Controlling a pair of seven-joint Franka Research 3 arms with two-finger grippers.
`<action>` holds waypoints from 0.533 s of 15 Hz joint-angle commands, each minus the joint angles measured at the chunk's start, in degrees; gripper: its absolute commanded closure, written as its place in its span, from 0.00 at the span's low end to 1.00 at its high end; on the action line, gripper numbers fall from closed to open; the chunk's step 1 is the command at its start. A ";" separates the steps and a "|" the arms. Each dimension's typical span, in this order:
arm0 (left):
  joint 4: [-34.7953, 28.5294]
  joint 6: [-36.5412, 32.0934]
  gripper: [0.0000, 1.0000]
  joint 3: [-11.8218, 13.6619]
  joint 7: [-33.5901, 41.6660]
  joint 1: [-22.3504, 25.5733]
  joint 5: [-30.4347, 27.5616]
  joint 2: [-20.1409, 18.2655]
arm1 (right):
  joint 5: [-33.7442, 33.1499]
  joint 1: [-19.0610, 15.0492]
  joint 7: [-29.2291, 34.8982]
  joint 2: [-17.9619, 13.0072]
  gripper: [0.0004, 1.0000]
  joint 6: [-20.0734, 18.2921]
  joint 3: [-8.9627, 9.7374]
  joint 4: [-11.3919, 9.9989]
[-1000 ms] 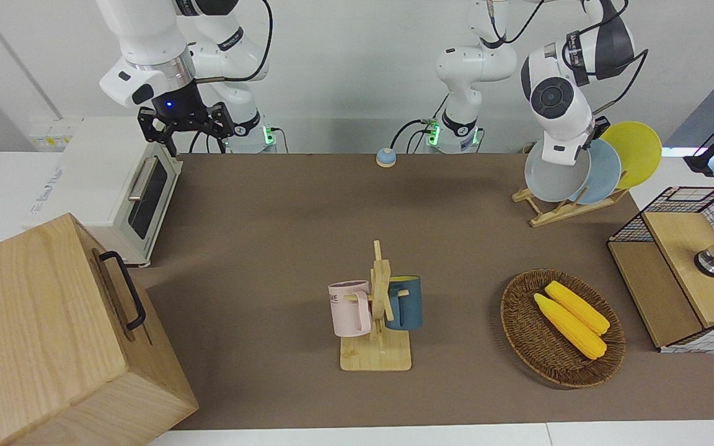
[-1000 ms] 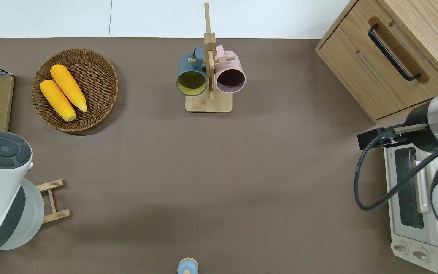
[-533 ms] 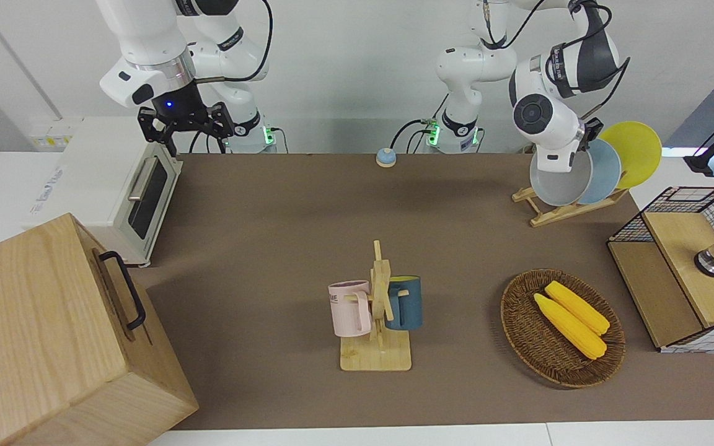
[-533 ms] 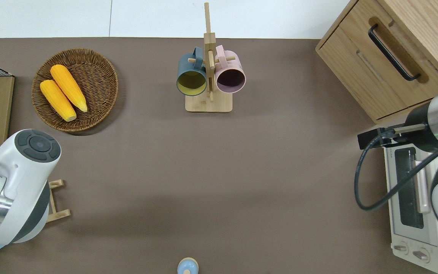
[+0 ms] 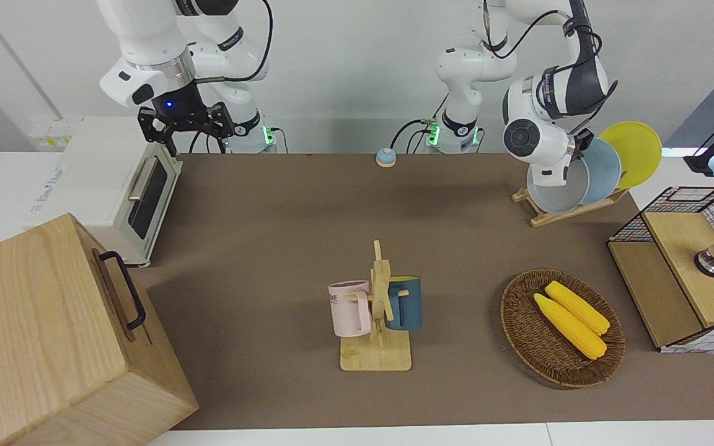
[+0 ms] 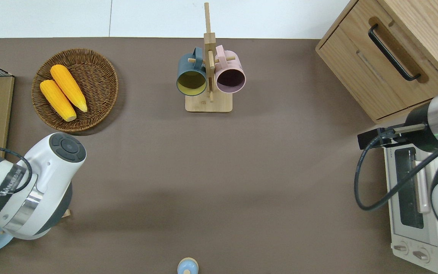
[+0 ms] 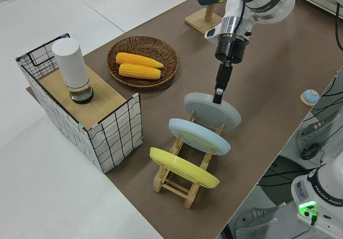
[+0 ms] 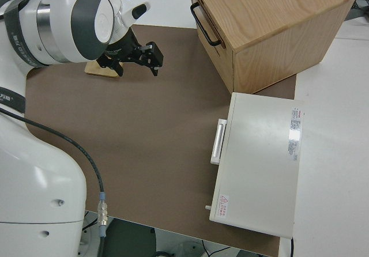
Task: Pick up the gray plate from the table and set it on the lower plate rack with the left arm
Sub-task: 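Lower the gray plate upright into the wooden rack slot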
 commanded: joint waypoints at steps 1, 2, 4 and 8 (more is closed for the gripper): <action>-1.28 -0.79 1.00 -0.96 -3.87 -0.33 0.68 0.53 | -0.08 -1.06 0.69 -0.07 0.02 -0.81 0.98 0.51; -1.46 -0.88 1.00 -0.97 -3.88 -0.33 0.68 0.62 | -0.08 -1.06 0.69 -0.15 0.02 -0.72 0.98 0.51; -1.90 -0.79 1.00 -1.23 -4.58 -0.33 0.50 0.53 | -0.08 -1.06 0.69 -0.15 0.02 -0.81 0.98 0.51; -1.90 -0.09 0.38 -1.14 -4.49 -0.33 -0.99 0.44 | -0.08 -1.06 0.69 -0.07 0.02 -0.81 0.98 0.51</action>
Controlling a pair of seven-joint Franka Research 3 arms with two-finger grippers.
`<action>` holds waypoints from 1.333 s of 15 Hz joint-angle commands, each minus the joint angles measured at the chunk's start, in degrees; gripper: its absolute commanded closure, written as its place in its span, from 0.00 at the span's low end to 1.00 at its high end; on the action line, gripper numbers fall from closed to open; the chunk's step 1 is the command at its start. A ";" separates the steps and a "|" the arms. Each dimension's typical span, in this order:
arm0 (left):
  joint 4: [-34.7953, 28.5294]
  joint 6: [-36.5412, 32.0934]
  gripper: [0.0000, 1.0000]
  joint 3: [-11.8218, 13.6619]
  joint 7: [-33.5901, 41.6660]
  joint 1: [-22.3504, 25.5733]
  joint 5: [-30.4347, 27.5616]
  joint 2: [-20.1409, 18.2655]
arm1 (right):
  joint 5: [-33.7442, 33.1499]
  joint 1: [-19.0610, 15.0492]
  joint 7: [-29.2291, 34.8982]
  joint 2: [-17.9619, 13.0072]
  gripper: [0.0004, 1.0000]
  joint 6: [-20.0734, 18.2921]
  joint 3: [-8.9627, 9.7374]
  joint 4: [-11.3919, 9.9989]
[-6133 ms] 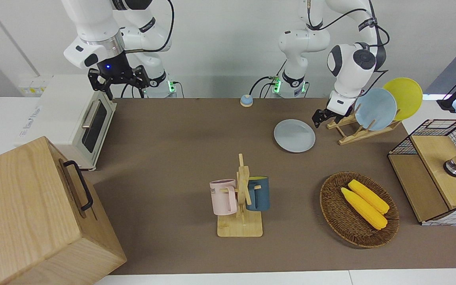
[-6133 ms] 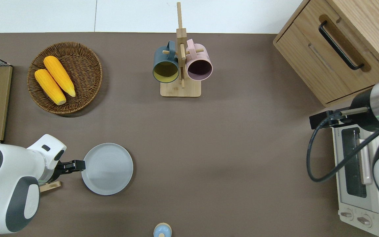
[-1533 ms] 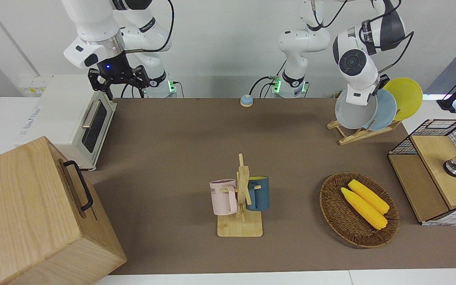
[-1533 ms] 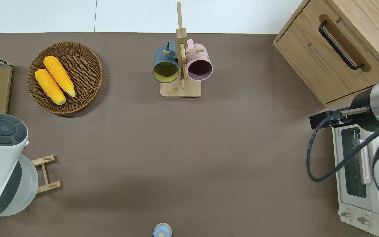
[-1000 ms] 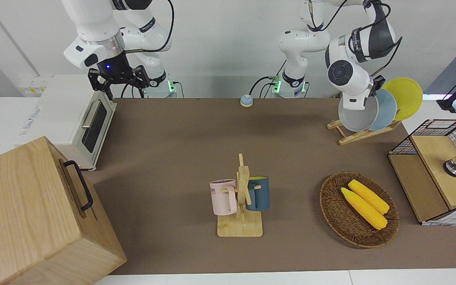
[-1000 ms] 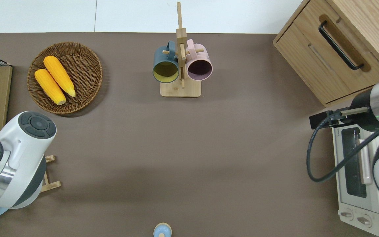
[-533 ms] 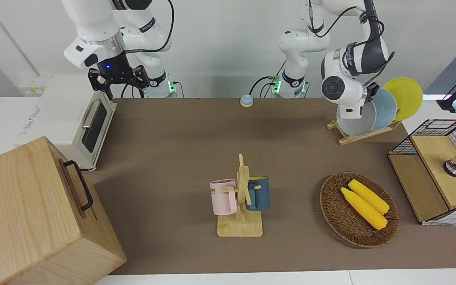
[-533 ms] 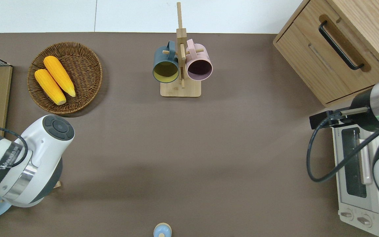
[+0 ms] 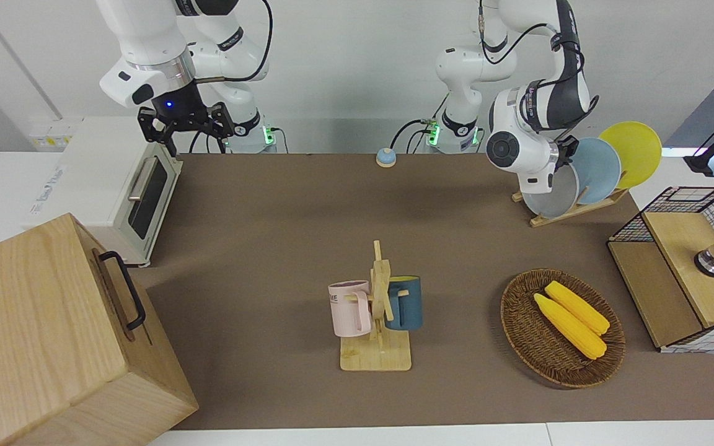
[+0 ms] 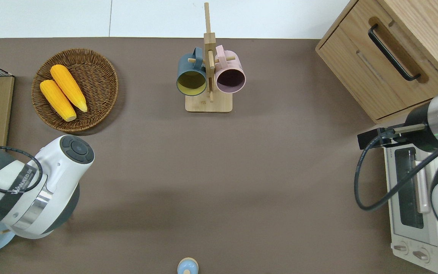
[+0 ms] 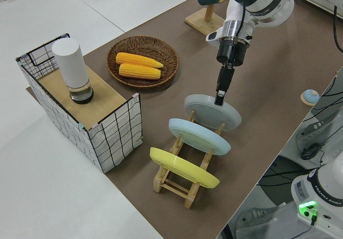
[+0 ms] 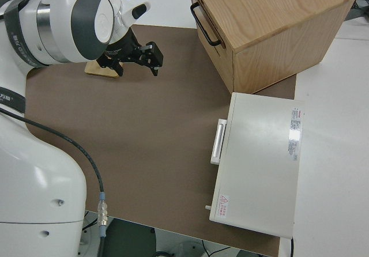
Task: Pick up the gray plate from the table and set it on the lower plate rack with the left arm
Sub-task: 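Lower the gray plate upright into the wooden rack slot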
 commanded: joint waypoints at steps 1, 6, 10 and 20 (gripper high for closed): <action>-1.00 0.24 0.26 -0.17 -0.40 -0.26 -0.94 -0.40 | -0.09 -1.06 0.70 -0.15 0.02 -0.81 0.89 0.51; 0.84 2.44 0.02 -0.26 0.31 -0.26 -4.62 -1.36 | -0.09 -1.06 0.70 -0.15 0.02 -0.81 0.98 0.51; 8.38 6.48 0.02 -0.26 0.40 -0.26 -17.69 -3.82 | -0.09 -1.06 0.70 -0.15 0.02 -0.81 0.89 0.51; 19.91 8.15 0.02 4.38 22.67 0.97 -41.33 -5.84 | -0.09 -1.06 0.70 -0.15 0.02 -0.81 0.98 0.51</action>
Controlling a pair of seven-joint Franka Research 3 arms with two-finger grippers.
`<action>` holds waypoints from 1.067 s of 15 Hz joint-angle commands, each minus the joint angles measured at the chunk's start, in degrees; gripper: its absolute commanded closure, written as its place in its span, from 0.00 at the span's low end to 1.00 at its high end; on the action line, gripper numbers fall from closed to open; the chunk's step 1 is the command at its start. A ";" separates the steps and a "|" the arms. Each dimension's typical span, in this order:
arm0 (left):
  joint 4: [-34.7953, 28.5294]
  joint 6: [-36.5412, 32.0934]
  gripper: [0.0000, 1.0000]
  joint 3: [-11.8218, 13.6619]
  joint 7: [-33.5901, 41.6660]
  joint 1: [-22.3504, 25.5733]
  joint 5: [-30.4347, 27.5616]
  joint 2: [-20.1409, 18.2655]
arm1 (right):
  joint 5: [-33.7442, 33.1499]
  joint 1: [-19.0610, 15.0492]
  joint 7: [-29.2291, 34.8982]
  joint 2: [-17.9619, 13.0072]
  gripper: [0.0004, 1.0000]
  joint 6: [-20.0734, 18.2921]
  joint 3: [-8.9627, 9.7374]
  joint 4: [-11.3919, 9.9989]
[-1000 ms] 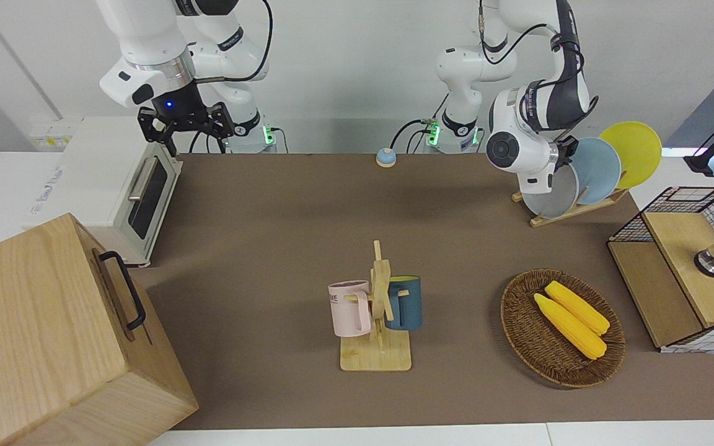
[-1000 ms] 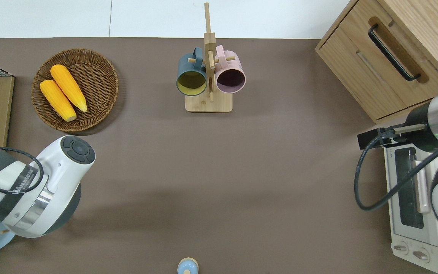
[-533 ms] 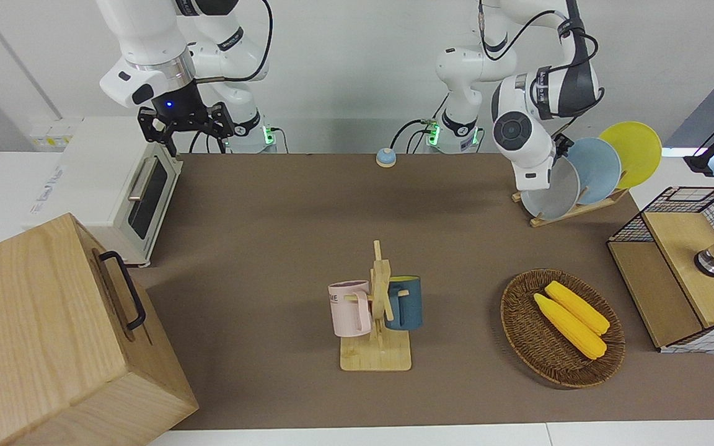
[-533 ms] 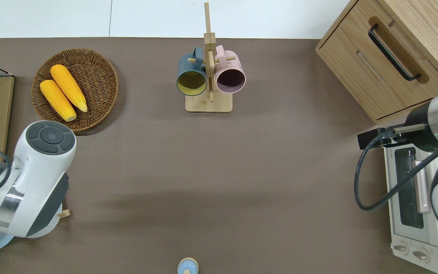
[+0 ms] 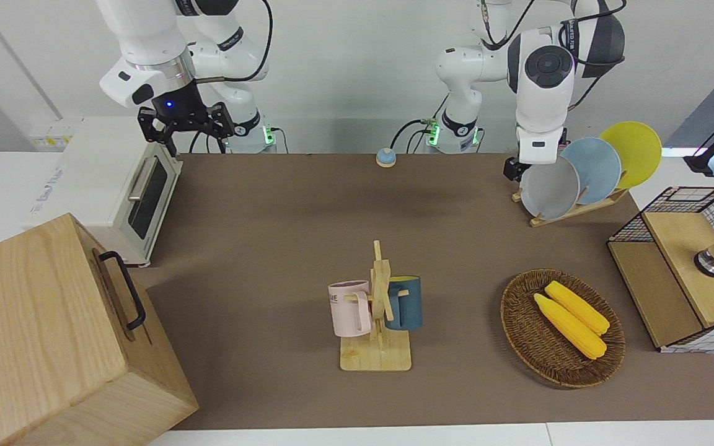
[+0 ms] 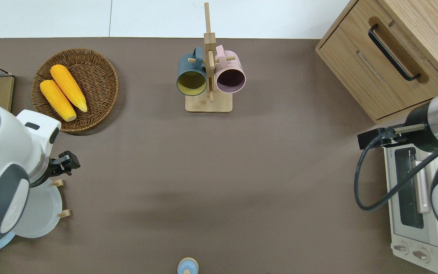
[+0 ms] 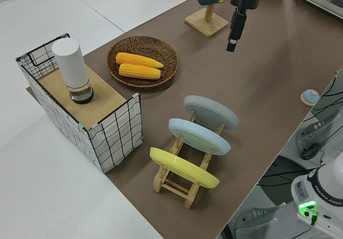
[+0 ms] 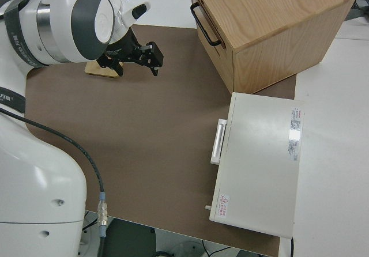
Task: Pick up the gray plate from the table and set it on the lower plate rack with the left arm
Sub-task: 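Open the left gripper and withdraw it from the plate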
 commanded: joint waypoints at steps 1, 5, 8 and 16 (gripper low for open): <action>3.61 0.10 0.02 5.64 15.50 0.63 -10.66 -1.60 | -0.08 -1.06 0.70 -0.15 0.02 -0.81 0.98 0.51; 4.40 -2.00 0.02 11.00 28.79 -0.16 -11.13 -2.83 | -0.08 -1.06 0.70 -0.15 0.02 -0.72 0.98 0.51; 6.60 -4.48 0.02 12.16 40.93 -0.43 -12.44 -2.75 | -0.08 -1.15 0.70 -0.15 0.02 -0.81 0.98 0.51; 6.60 -3.25 0.01 11.64 34.29 -0.52 -11.85 -2.40 | -0.08 -1.06 0.70 -0.15 0.02 -0.81 0.98 0.51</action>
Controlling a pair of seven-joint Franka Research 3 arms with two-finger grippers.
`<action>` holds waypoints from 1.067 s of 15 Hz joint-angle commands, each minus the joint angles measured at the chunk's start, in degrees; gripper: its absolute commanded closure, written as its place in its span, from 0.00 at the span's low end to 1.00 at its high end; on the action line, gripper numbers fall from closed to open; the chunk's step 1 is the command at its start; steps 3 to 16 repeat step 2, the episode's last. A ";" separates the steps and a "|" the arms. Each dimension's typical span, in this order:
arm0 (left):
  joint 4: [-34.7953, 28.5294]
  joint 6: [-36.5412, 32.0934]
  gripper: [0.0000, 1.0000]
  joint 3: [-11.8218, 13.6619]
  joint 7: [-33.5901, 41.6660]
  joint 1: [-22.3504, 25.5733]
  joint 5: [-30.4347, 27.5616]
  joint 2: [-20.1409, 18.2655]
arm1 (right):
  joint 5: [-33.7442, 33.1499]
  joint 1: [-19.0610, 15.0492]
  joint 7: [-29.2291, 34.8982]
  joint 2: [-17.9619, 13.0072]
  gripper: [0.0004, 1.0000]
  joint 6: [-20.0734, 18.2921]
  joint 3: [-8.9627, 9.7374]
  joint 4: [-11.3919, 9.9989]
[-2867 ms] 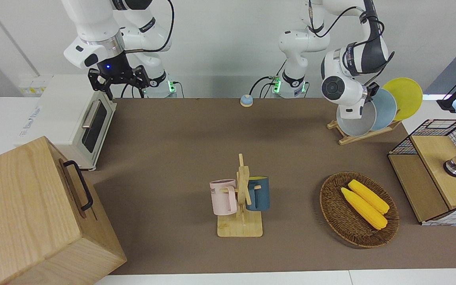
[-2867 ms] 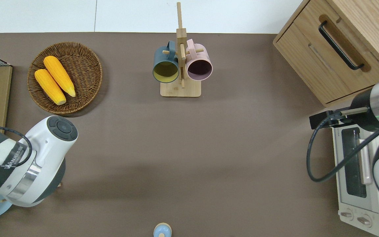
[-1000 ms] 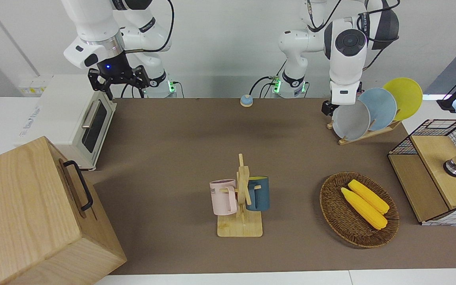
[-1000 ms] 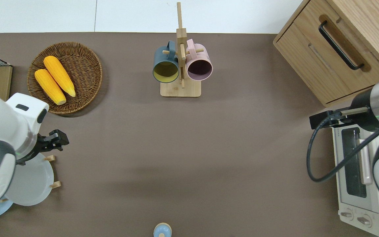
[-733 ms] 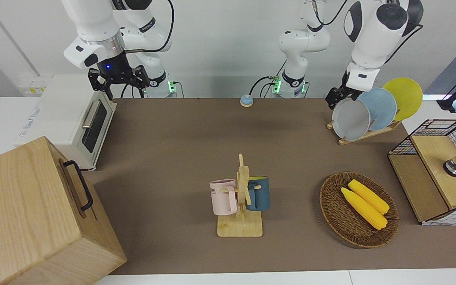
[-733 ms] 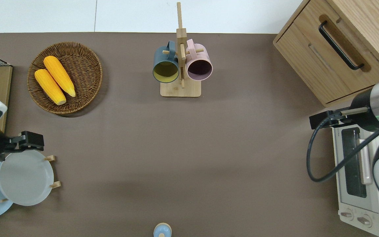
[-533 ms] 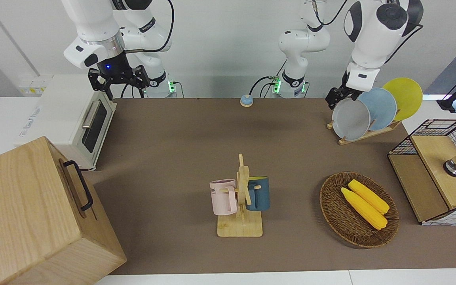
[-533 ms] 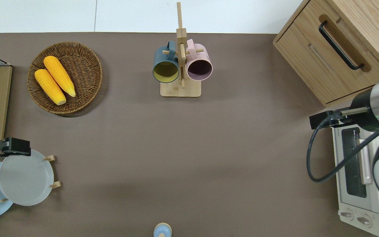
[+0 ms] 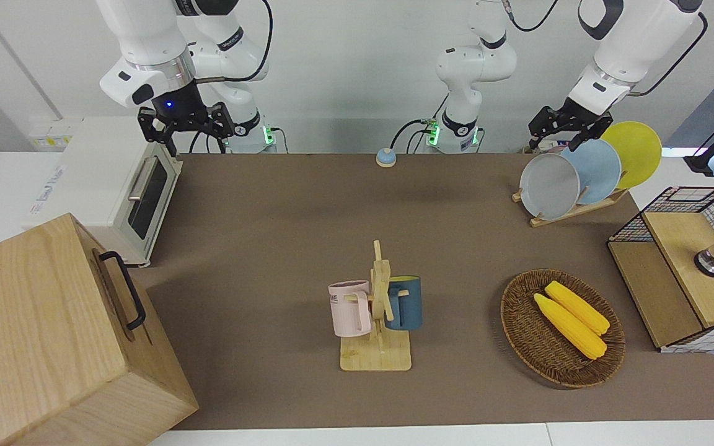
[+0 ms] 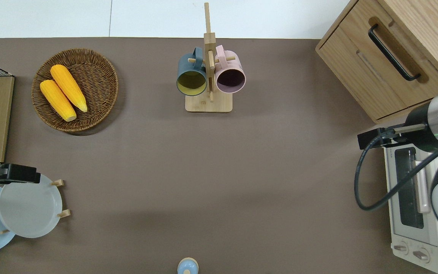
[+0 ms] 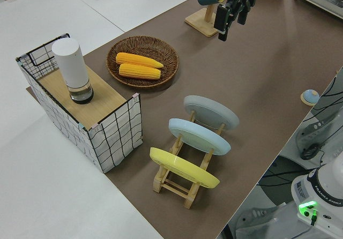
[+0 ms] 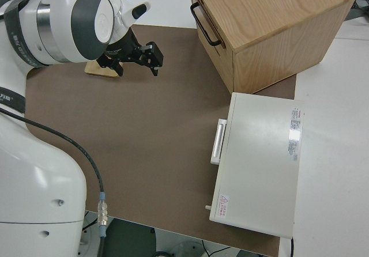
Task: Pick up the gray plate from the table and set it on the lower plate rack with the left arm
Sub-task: 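Open the left gripper and withdraw it from the plate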
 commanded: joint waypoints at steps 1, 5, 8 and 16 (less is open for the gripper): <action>0.88 -0.09 0.01 -0.19 -3.71 -0.64 3.83 0.49 | -0.08 -1.06 0.70 -0.15 0.02 -0.72 0.98 0.51; 0.88 -0.09 0.01 -0.10 -3.80 -0.64 3.65 0.41 | -0.08 -1.06 0.70 -0.15 0.02 -0.72 0.98 0.51; 0.88 -0.09 0.01 -0.10 -3.80 -0.64 3.65 0.41 | -0.08 -1.06 0.70 -0.15 0.02 -0.72 0.98 0.51; 0.88 -0.09 0.01 -0.10 -3.80 -0.64 3.65 0.41 | -0.08 -1.06 0.70 -0.15 0.02 -0.72 0.98 0.51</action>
